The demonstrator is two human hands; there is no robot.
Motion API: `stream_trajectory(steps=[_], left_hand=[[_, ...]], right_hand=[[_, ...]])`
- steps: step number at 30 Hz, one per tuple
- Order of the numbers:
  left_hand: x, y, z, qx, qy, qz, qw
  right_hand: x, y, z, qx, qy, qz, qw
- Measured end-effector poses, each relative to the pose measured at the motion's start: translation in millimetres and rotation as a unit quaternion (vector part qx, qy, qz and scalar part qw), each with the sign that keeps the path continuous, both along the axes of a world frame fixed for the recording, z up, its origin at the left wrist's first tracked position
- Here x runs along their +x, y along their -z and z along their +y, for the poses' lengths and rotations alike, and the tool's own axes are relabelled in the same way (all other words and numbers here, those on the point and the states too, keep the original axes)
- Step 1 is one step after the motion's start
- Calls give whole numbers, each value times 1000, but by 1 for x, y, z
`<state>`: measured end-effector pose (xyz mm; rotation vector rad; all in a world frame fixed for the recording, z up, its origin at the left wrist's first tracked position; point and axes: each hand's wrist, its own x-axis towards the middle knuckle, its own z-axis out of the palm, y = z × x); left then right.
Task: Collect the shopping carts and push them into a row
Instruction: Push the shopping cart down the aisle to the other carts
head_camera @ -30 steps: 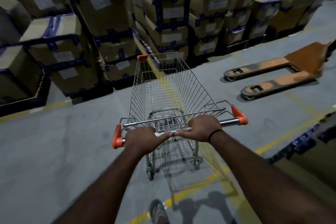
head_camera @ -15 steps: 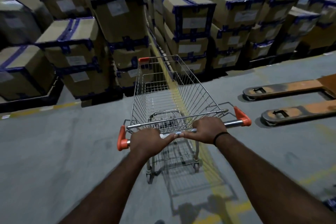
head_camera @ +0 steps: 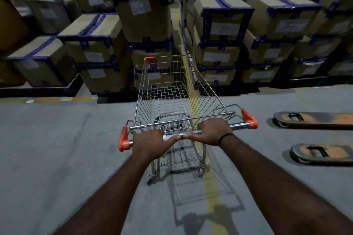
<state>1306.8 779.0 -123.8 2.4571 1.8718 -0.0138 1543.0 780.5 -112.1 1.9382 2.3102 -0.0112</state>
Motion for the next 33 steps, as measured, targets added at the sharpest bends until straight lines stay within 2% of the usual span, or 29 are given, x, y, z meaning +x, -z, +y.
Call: stream_trajectory(steps=[8,21,28,30,33], left_hand=[[41,0,-3,-9,-56,9,998],[67,-12,-26,-89,-90,-43,991],[48,-30,-21,-175,-96,-132,971],[34,-33,-23,-152,-124,-126,973],[12,-26,-27,-102,-143,-63,982]], right_hand=[[39,-2,19,-14,-51,-1,999],[68,1,34,8,-109,13,994],[56,-1,51,-5,-137,3,991],[37,1,47,0,-110,34,993],[-16,9,27,-12,-80,152,985]])
